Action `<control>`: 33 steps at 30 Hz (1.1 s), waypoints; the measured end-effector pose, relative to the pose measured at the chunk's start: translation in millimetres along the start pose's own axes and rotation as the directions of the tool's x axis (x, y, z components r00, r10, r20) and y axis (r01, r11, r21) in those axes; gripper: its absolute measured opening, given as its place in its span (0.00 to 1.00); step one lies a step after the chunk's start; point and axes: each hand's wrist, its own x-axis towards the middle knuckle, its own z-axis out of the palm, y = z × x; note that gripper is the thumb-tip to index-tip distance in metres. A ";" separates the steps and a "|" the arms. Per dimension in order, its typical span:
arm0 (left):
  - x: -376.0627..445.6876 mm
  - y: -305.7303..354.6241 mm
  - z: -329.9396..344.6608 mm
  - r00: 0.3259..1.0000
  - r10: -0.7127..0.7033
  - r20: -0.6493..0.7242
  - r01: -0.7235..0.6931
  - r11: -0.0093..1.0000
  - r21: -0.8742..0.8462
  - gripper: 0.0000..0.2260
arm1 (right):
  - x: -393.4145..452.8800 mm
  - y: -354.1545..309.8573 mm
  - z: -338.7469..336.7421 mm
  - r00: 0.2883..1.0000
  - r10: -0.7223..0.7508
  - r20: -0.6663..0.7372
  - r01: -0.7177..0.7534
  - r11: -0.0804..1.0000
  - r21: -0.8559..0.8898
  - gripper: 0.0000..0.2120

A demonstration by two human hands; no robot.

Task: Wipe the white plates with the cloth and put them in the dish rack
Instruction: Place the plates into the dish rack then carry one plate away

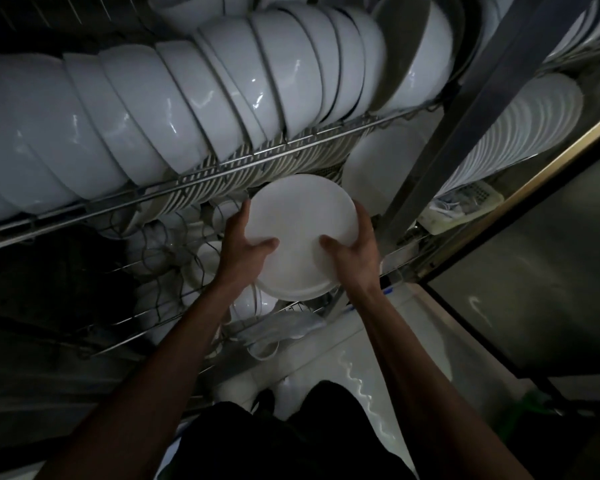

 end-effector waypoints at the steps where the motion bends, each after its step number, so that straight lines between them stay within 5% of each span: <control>1: 1.3 -0.7 1.0 1.000 -0.005 0.002 0.005 1.000 -0.018 0.40 | 1.9 -0.8 -0.4 1.000 -0.005 0.012 0.004 1.000 0.011 0.36; 9: 13.1 1.1 20.7 0.997 0.035 -0.076 -0.042 0.996 -0.084 0.37 | 31.3 0.1 -9.2 0.988 -0.130 0.088 0.119 0.985 0.125 0.35; 16: 13.7 -4.3 32.1 0.987 0.055 -0.152 -0.043 0.995 0.085 0.34 | 42.9 2.3 -5.6 0.987 -0.133 0.093 0.103 0.957 0.270 0.35; 20: 4.5 9.2 43.4 0.977 0.134 -0.165 -0.079 0.950 0.302 0.23 | 44.2 -2.8 1.1 0.983 -0.174 0.053 0.154 0.950 0.271 0.36; 25: -25.7 27.2 56.3 0.939 0.319 -0.131 -0.198 0.809 0.553 0.22 | 44.6 -11.1 8.8 0.956 -0.293 0.016 0.286 0.941 0.182 0.35; 33: -31.9 38.0 70.3 0.922 0.388 -0.012 -0.338 0.818 0.466 0.22 | 46.5 -18.7 8.8 0.915 -0.403 0.038 0.399 0.913 0.085 0.32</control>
